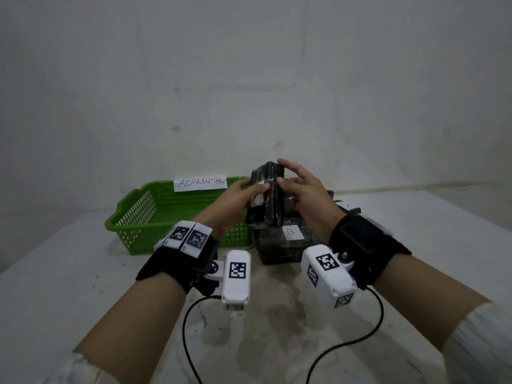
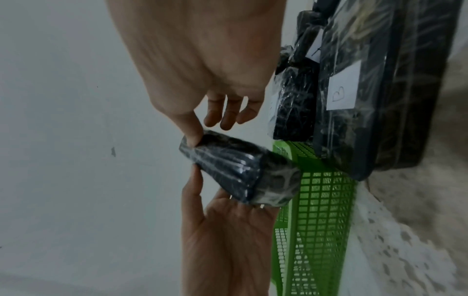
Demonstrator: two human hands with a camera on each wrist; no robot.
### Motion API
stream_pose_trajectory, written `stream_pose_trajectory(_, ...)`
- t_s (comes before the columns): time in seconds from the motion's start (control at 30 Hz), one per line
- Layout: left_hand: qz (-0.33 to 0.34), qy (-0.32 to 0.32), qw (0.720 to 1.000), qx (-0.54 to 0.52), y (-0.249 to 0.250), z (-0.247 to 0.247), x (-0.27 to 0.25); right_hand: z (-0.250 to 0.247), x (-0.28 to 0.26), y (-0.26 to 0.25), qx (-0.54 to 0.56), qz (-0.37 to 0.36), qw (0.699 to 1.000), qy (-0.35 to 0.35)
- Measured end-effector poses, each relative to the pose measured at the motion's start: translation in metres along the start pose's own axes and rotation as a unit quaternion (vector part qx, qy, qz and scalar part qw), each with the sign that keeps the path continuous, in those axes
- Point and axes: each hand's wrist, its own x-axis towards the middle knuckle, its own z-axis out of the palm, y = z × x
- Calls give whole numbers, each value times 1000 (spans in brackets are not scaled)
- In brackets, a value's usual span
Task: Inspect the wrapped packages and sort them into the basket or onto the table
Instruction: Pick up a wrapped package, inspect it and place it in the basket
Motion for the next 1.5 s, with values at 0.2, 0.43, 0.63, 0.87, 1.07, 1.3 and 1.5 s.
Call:
stream_pose_trajectory(0.2, 18, -20, 1000, 9, 0, 0, -2, 3, -5, 0, 21, 141, 985, -99)
stream_pose_trajectory(0.43, 29, -39, 998, 36, 2, -2, 0, 6, -6, 2, 53, 169, 979, -104)
stream_pose_trajectory(0.63, 24, -33, 997, 61, 0, 2, 1, 12, -6, 2, 23, 130, 989, -61)
stream_pose_trajectory(0.87, 44, -51, 994, 88, -2, 0, 0, 6, -13, 0, -8, 106, 990, -89)
stream_pose_trajectory(1.07, 45, -45, 996, 55, -4, -3, 1, 6, -14, -2, -25, 112, 985, -131)
stream_pose_trajectory(1.3, 51, -48, 997, 23, -8, -10, 1, 13, -12, 3, -22, 92, 989, -109)
stream_pose_trajectory(1.5, 48, -26, 998, 21, -3, -12, 1, 12, -8, 4, -22, 88, 983, -158)
